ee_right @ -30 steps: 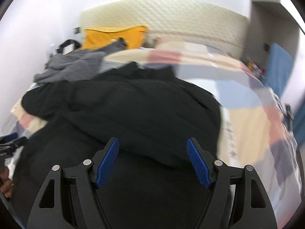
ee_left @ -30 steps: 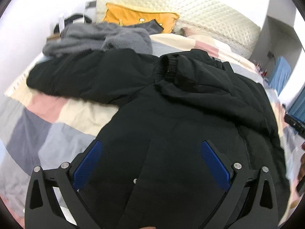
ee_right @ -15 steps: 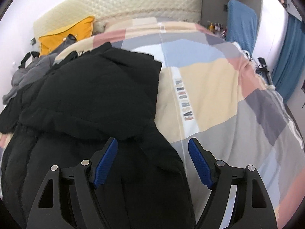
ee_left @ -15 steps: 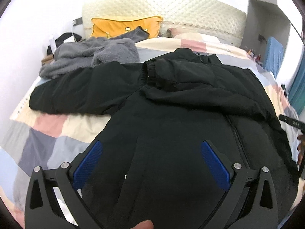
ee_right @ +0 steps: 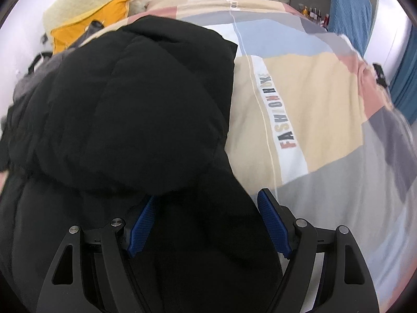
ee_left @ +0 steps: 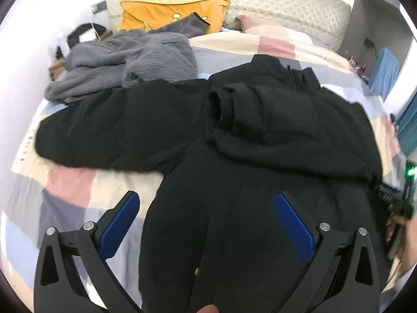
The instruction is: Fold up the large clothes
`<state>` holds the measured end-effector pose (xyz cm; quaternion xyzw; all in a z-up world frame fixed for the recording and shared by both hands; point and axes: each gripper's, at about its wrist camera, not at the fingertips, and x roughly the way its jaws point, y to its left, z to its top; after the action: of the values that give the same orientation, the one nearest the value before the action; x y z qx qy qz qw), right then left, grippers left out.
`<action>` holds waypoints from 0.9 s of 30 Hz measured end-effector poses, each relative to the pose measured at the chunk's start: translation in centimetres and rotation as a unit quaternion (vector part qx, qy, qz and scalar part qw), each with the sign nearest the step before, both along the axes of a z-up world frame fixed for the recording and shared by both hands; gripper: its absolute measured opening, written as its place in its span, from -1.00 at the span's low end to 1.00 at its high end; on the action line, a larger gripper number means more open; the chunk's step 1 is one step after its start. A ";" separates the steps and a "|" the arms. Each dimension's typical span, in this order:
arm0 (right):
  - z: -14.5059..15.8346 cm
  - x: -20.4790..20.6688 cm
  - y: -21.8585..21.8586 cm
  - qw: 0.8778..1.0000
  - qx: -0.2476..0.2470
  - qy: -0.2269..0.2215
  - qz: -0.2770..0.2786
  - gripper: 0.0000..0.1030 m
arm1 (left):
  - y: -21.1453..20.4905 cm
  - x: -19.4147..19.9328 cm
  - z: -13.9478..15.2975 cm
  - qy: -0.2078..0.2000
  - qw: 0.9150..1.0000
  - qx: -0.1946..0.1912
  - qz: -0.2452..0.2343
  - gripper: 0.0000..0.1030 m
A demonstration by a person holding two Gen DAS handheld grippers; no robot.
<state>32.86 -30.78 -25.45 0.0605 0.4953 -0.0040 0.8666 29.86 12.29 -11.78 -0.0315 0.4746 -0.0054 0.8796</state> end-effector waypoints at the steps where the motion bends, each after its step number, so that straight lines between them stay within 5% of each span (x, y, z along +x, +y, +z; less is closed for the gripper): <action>1: 0.0 0.2 -0.1 1.000 0.006 -0.005 -0.004 0.47 | 0.2 0.9 0.1 -0.002 1.000 -0.017 -0.005 0.99; 6: 1.2 0.2 0.1 0.999 0.007 -0.046 -0.002 0.47 | 0.2 5.0 -0.4 -0.011 0.992 -0.124 -0.022 0.85; 12: 2.3 0.4 -0.9 0.996 0.040 -0.077 -0.019 0.47 | -1.7 9.7 -2.2 -0.012 0.989 -0.142 -0.038 0.24; 23: 0.9 1.7 -0.8 0.997 0.045 -0.063 -0.017 0.47 | -1.0 13.7 -5.6 -0.018 0.989 -0.142 -0.040 0.26; 27: 0.6 1.9 -0.7 0.997 0.054 -0.055 -0.021 0.47 | 1.0 13.4 -6.0 -0.041 0.993 -0.113 0.018 0.67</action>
<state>34.77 -31.43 -24.84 0.1175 0.4447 0.0082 0.8879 43.21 13.28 -17.82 -0.1391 0.4339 -0.0443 0.8890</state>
